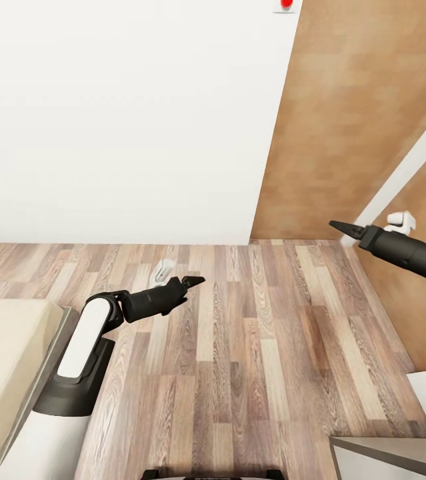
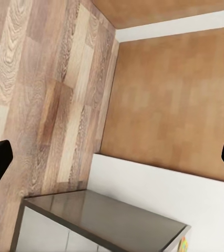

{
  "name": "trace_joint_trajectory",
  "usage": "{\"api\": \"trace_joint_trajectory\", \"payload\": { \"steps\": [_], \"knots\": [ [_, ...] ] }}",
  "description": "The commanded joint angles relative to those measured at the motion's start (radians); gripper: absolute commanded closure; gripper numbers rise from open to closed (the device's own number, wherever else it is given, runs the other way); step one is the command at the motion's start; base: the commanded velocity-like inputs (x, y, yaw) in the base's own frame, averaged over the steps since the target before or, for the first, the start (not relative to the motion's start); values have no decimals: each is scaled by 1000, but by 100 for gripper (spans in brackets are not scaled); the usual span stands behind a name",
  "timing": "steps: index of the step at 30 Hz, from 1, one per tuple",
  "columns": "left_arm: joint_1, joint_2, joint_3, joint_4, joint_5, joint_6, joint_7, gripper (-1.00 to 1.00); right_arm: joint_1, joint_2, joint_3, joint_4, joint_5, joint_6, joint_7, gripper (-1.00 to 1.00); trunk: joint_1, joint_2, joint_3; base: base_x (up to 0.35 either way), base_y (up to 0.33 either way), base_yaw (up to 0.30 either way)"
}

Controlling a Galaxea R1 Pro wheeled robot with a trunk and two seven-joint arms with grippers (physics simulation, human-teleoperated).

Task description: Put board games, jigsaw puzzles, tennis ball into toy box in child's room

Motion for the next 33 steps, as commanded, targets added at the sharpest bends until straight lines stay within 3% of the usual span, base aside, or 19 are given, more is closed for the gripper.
{"api": "trace_joint_trajectory", "payload": {
  "steps": [1,14,33],
  "knots": [
    [-1,0,0,-1,10,2,10,-100,-1,0,-1,0,9,4,10,-100,1,-2,-1,0,0,2],
    [0,1,0,-1,-13,1,8,-100,52,-1,-4,0,9,4,11,-100,1,-2,1,0,0,0],
    [0,3,2,-1,-18,1,10,-100,63,-1,-1,0,10,4,9,-100,1,-2,26,0,0,0]
  ]
}}
